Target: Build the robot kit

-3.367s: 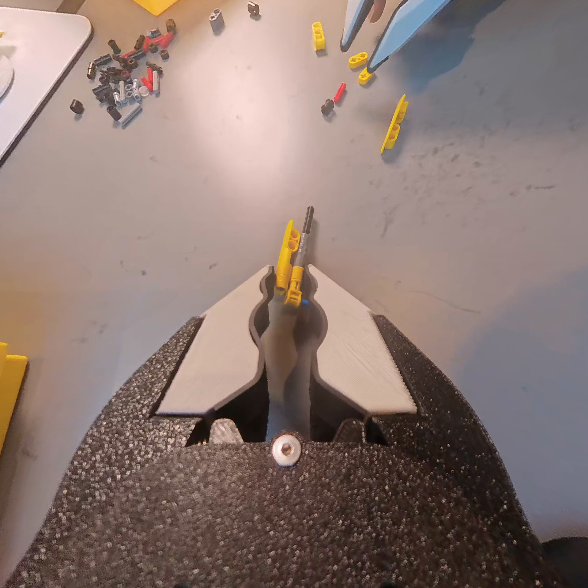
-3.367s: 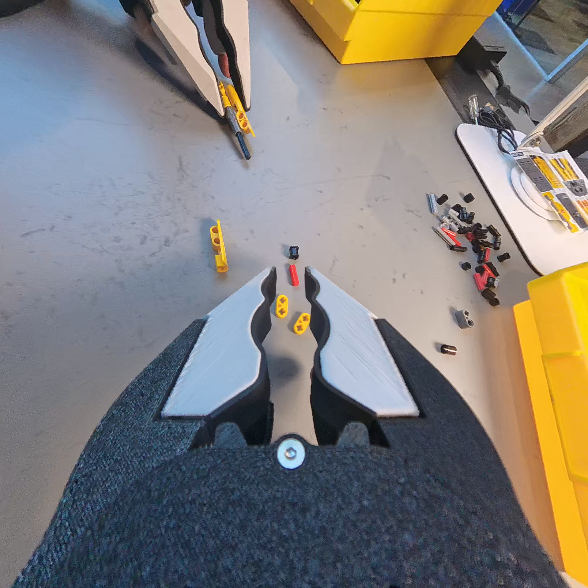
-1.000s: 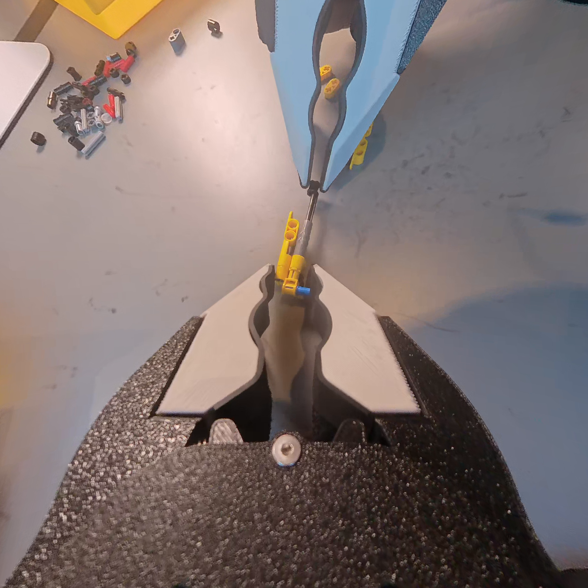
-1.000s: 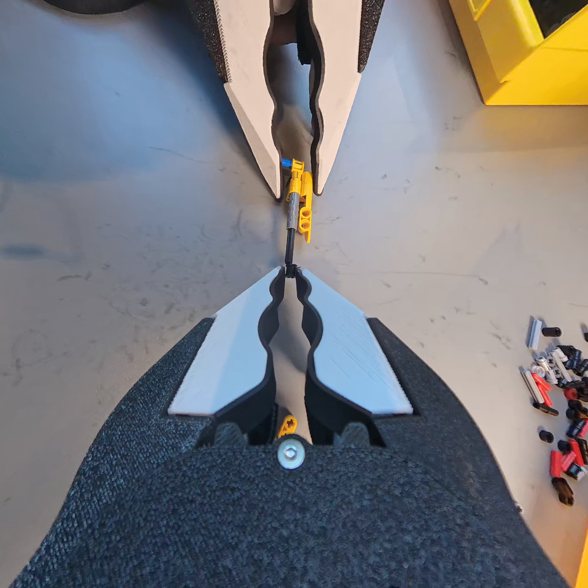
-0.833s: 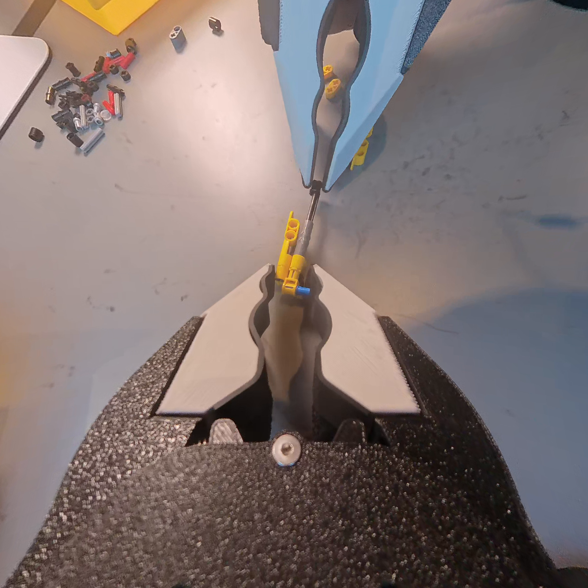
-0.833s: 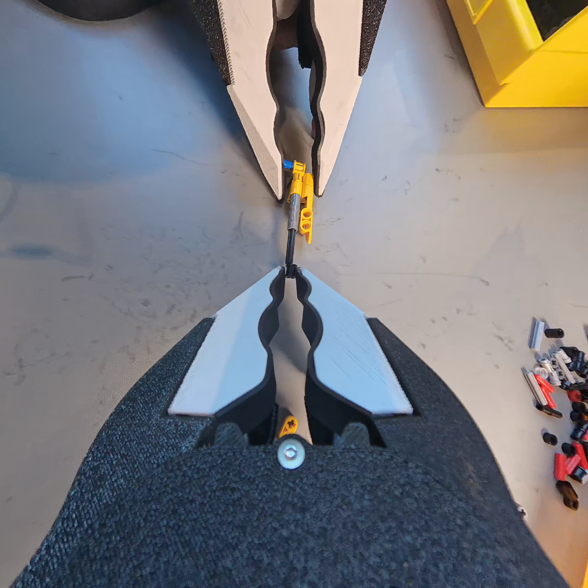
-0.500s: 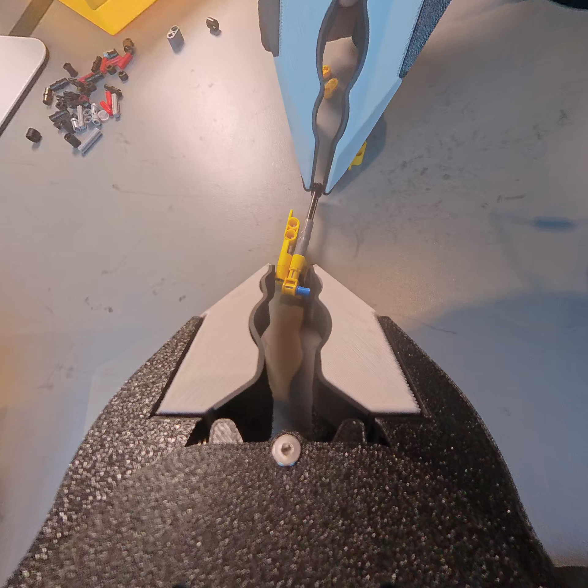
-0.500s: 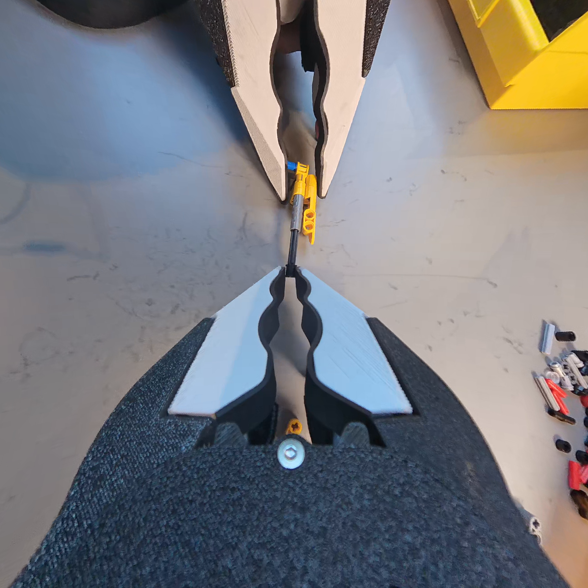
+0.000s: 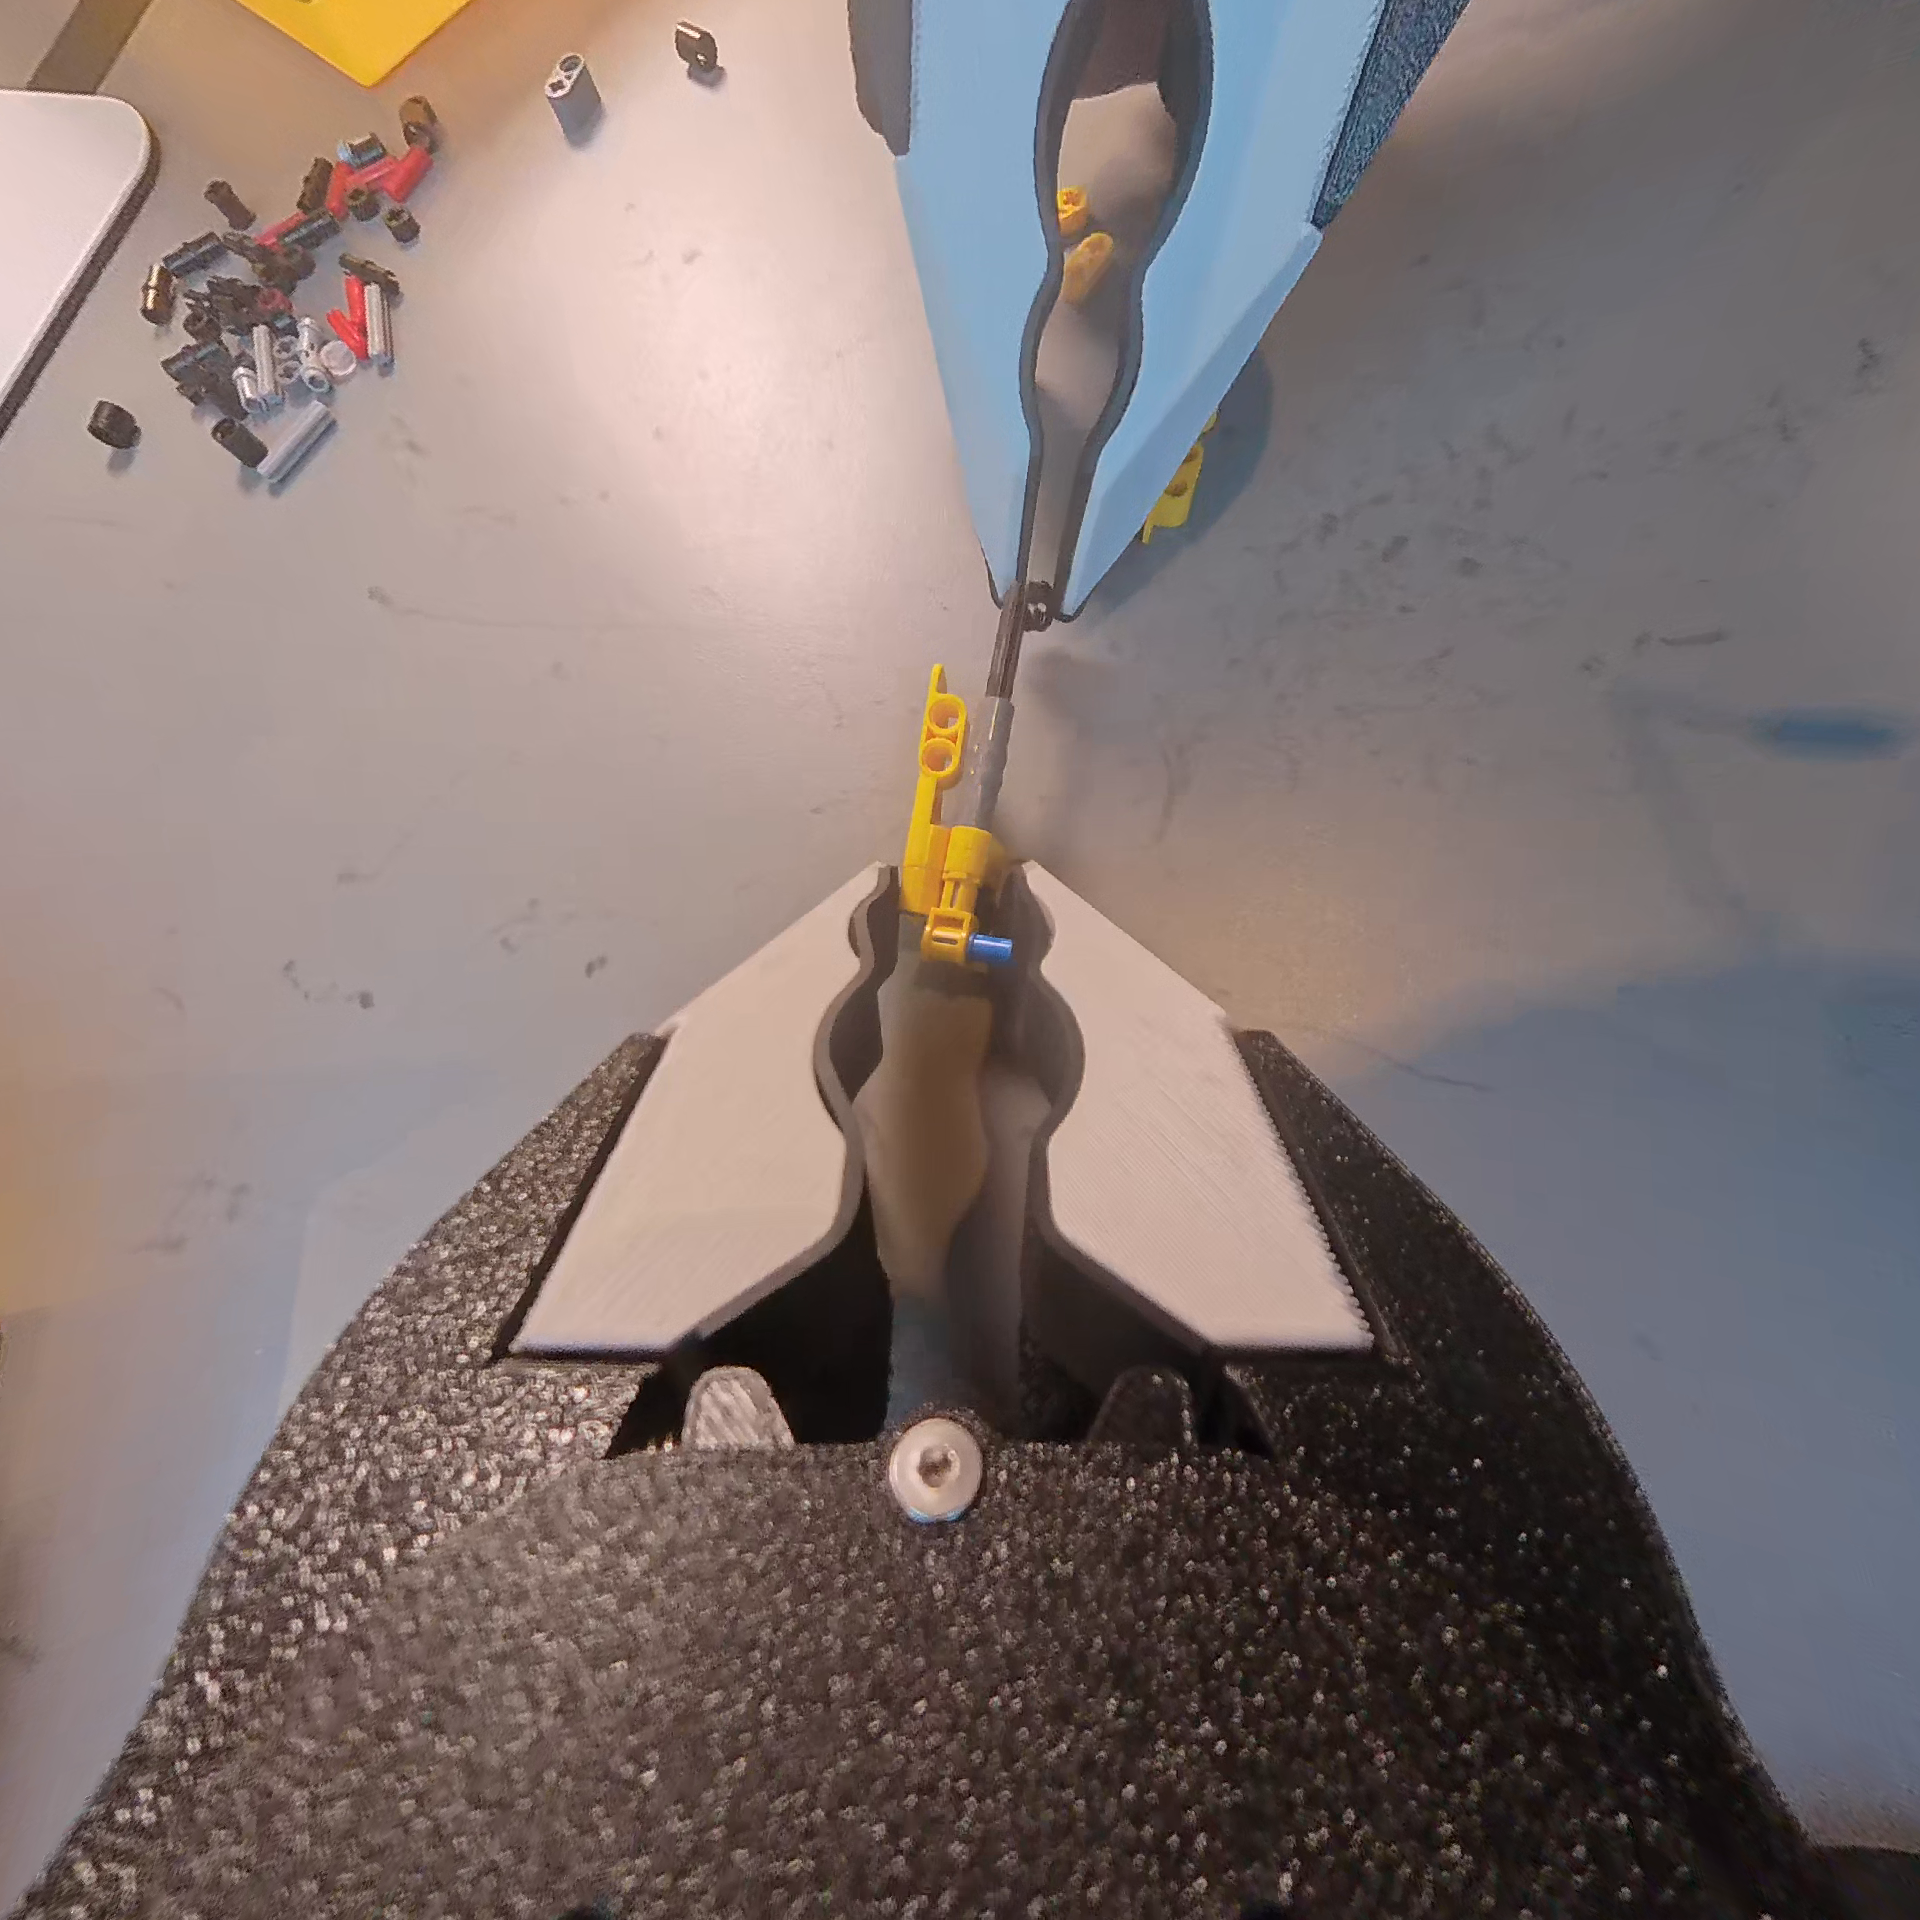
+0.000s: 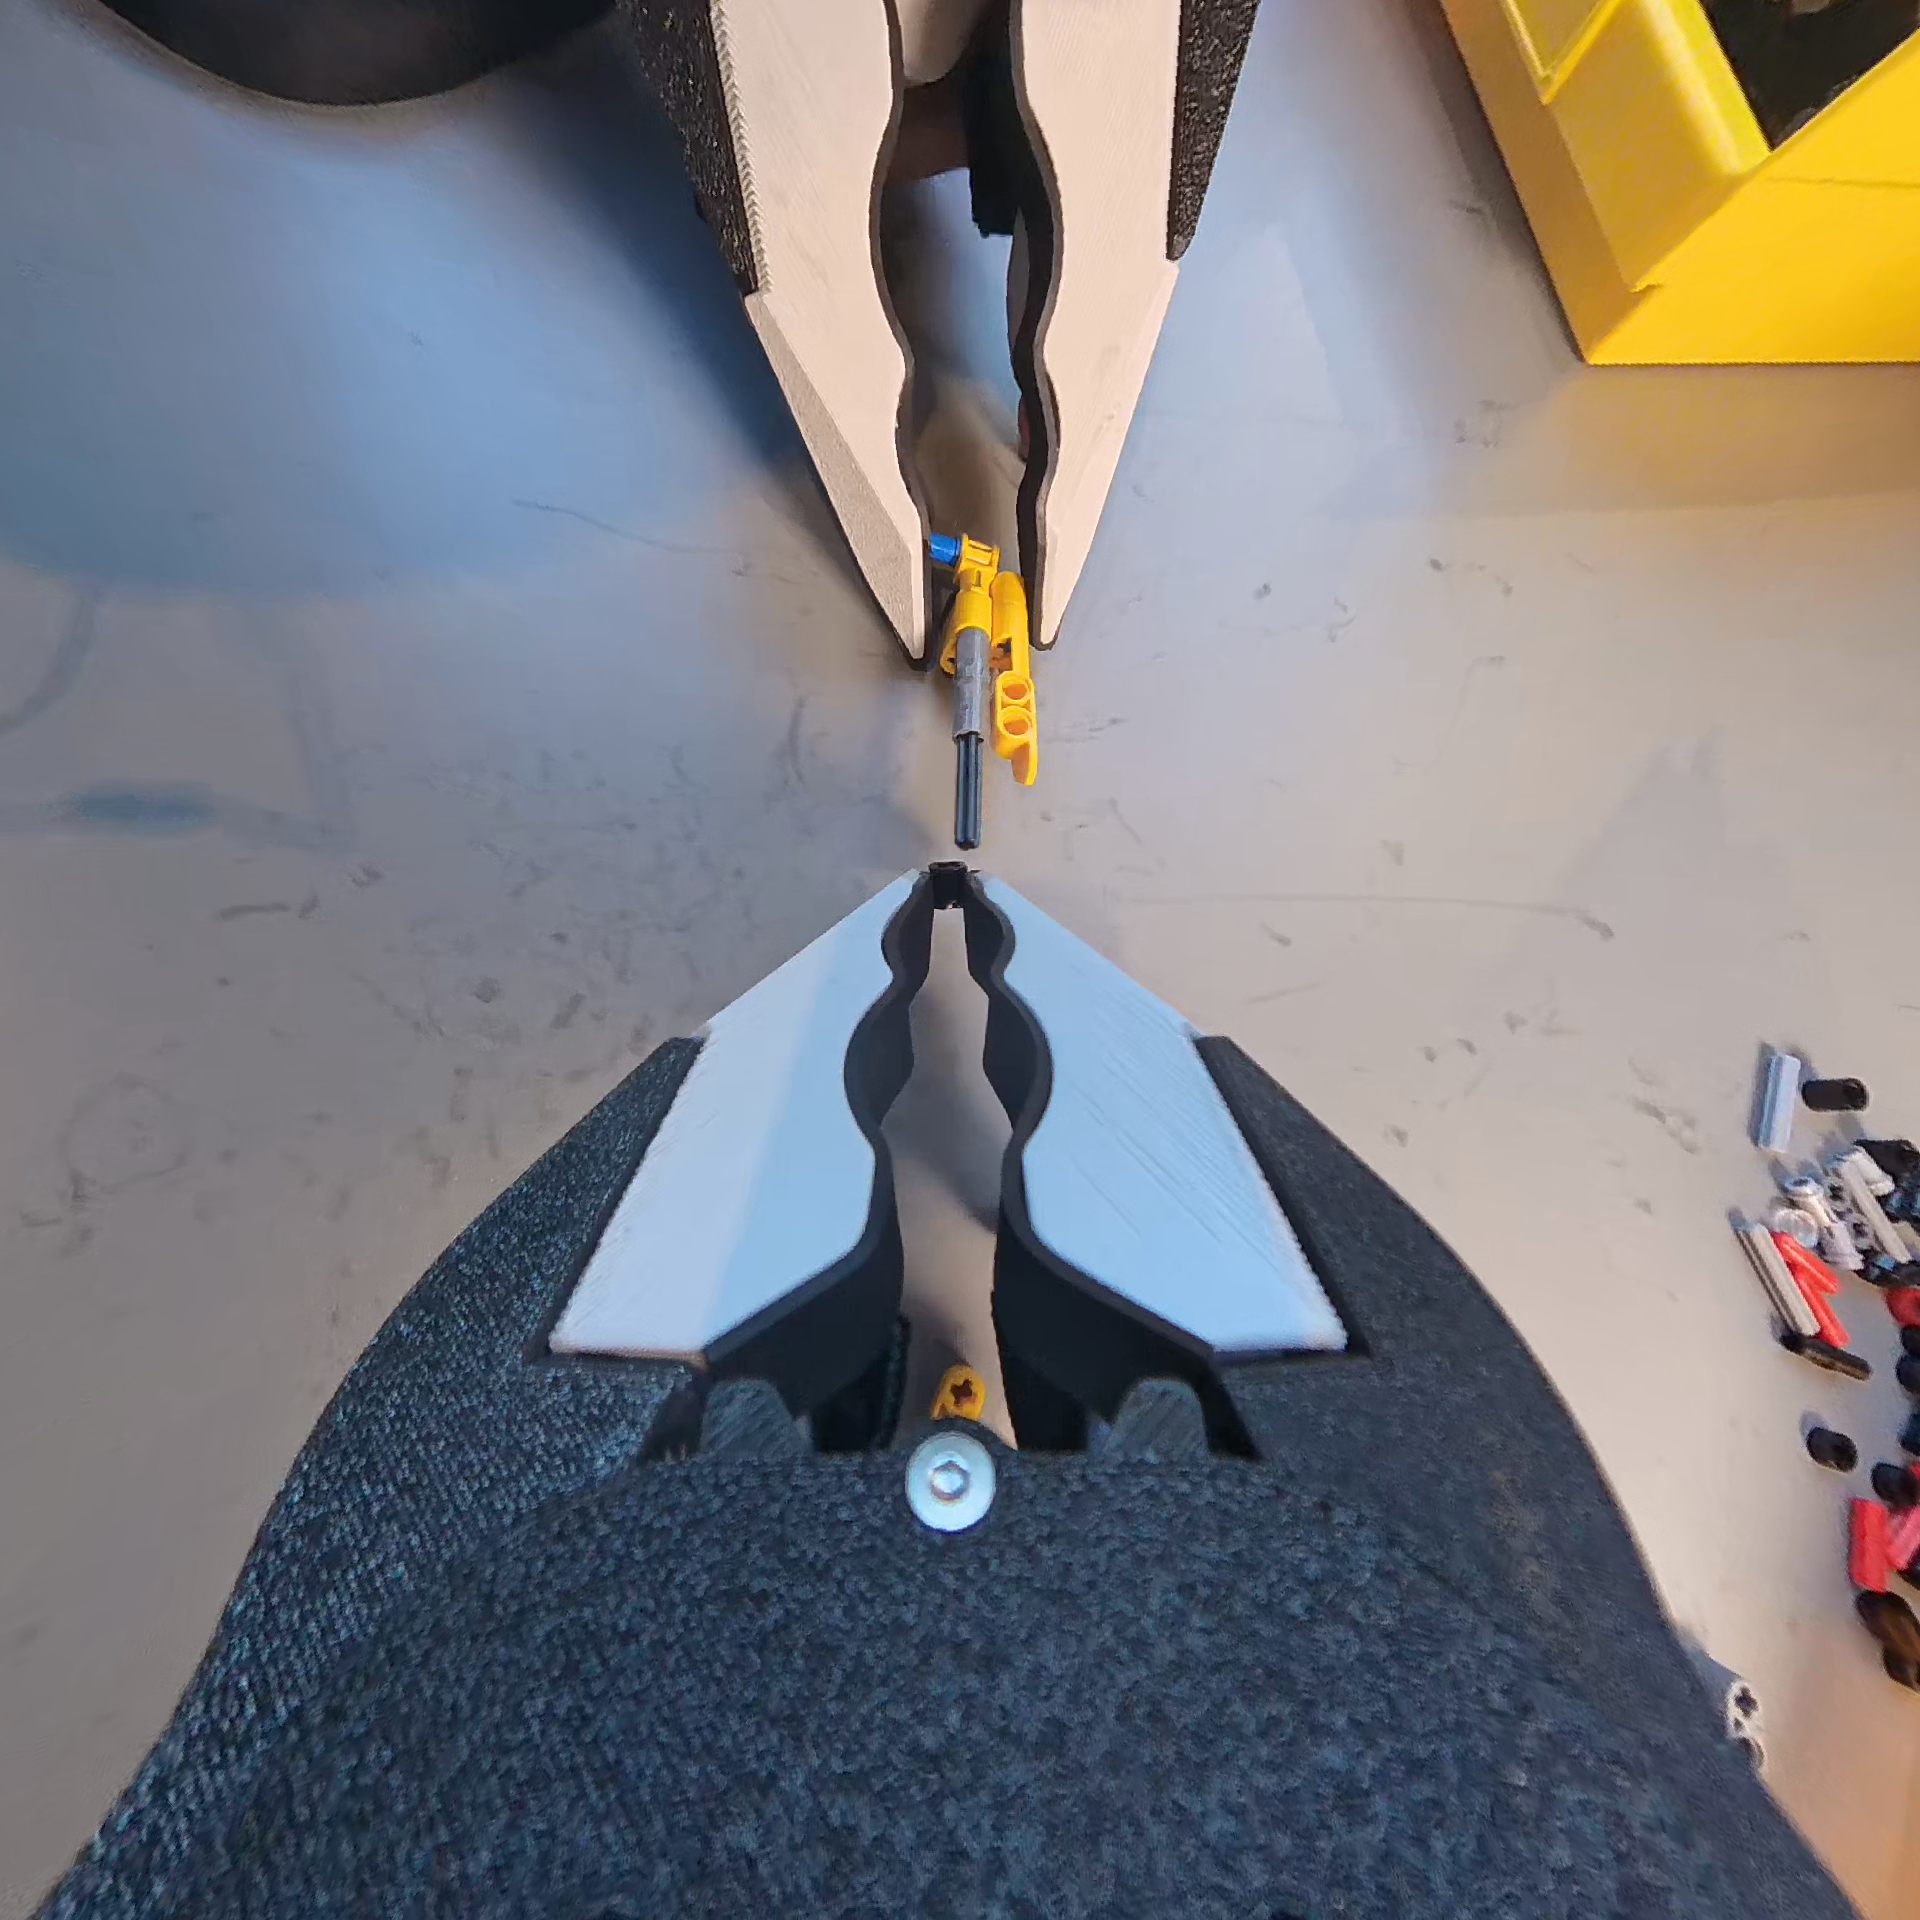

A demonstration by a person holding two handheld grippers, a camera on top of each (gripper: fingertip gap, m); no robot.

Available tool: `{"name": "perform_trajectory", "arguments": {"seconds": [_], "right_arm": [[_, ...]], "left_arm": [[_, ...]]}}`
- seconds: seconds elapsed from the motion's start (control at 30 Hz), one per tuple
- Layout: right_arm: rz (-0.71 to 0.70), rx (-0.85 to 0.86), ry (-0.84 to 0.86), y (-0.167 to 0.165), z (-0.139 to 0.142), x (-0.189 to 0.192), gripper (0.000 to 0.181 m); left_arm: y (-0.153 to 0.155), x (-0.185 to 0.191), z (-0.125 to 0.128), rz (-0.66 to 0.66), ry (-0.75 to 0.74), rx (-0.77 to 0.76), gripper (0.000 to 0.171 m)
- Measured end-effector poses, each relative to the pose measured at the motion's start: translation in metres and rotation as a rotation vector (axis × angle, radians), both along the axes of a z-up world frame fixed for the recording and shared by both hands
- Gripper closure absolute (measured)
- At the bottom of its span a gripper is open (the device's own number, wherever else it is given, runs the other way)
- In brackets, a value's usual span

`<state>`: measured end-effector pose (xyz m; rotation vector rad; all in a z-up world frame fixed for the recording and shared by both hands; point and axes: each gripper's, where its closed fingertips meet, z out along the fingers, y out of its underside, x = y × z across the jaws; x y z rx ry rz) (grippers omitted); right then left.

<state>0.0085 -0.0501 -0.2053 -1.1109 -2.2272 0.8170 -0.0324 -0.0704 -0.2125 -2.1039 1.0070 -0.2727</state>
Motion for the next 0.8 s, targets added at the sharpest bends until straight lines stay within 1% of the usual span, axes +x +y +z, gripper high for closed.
{"name": "perform_trajectory", "arguments": {"seconds": [0.17,0.2,0.23,0.27,0.33,0.4,0.47,0.53,0.63,0.7,0.8], "right_arm": [[-0.008,0.022,-0.024,0.002,-0.002,0.002,0.176],[-0.009,0.023,-0.022,0.002,-0.001,0.003,0.176],[-0.009,0.023,-0.02,0.002,0.001,0.004,0.176],[-0.011,0.023,-0.012,0.002,0.003,0.004,0.176],[-0.009,0.01,0.025,-0.001,0.012,0.004,0.176],[0.0,-0.009,0.093,-0.007,0.027,0.001,0.176],[0.012,-0.002,0.173,-0.015,0.044,-0.002,0.176],[0.017,0.038,0.253,-0.02,0.059,-0.006,0.176],[-0.001,0.113,0.342,-0.022,0.077,-0.01,0.176],[-0.013,0.166,0.381,-0.021,0.086,-0.01,0.176],[-0.019,0.212,0.395,-0.021,0.091,-0.01,0.176]], "left_arm": [[0.001,-0.001,0.003,0.027,-0.01,0.007,0.15],[0.002,-0.002,0.004,0.032,-0.021,0.008,0.146],[0.002,-0.003,0.006,0.039,-0.028,0.011,0.137],[0.002,-0.004,0.009,0.043,-0.034,0.016,0.132],[0.001,-0.004,0.021,0.039,-0.066,0.052,0.133],[0.0,0.004,0.039,0.036,-0.141,0.087,0.141],[-0.002,0.019,0.055,0.027,-0.262,0.083,0.151],[-0.005,0.033,0.066,0.023,-0.378,0.049,0.153],[-0.003,0.039,0.079,0.053,-0.537,0.002,0.155],[-0.002,0.04,0.087,0.07,-0.634,-0.024,0.156],[-0.003,0.043,0.093,0.064,-0.724,-0.06,0.161]]}}
